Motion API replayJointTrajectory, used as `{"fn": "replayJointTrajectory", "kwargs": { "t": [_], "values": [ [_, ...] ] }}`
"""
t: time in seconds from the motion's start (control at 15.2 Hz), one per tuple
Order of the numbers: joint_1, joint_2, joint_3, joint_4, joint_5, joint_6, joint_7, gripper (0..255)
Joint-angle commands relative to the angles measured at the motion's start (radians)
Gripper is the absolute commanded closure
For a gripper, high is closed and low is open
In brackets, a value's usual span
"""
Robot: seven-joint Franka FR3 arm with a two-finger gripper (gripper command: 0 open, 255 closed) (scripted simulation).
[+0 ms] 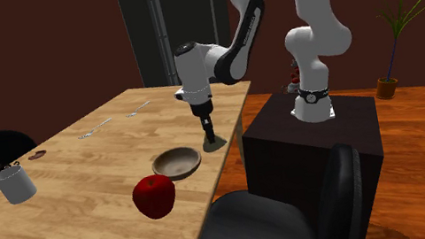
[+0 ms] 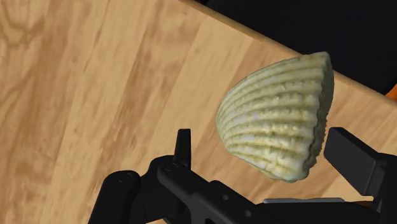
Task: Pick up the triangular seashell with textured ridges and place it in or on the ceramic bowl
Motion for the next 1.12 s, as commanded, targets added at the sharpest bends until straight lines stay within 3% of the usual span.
{"fn": "replayJointTrajectory", "kwargs": {
  "t": [0.0, 0.07, 0.13, 0.73, 1.06],
  "values": [
    [0.000, 0.000, 0.000, 0.000, 0.000, 0.000, 0.000, 0],
    [0.000, 0.000, 0.000, 0.000, 0.000, 0.000, 0.000, 0],
    [0.000, 0.000, 0.000, 0.000, 0.000, 0.000, 0.000, 255],
    [0.000, 0.000, 0.000, 0.000, 0.000, 0.000, 0.000, 255],
    [0.003, -0.053, -0.002, 0.009, -0.008, -0.062, 0.000, 255]
  ]
}}
